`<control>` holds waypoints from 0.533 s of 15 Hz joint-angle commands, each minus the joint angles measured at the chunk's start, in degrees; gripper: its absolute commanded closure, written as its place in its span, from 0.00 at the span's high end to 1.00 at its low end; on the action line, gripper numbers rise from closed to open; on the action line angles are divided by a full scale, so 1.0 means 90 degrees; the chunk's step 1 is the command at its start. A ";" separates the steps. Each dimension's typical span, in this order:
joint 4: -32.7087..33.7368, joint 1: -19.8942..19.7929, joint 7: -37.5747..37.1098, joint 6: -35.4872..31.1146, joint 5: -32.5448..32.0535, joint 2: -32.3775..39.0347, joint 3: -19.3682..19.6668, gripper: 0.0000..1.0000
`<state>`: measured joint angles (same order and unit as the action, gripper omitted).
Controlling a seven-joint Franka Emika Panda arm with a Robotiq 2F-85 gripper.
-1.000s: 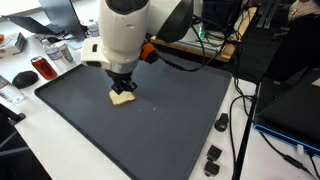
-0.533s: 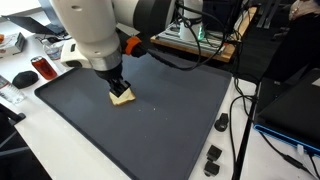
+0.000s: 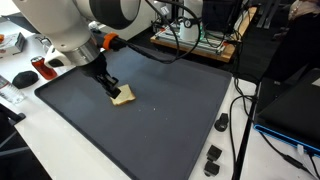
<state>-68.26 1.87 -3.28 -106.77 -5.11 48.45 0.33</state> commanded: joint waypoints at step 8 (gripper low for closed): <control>0.0293 -0.0939 0.1834 0.0045 0.1222 0.0368 -0.0572 0.05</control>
<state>-67.96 -4.31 9.31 -106.99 2.69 50.19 -3.06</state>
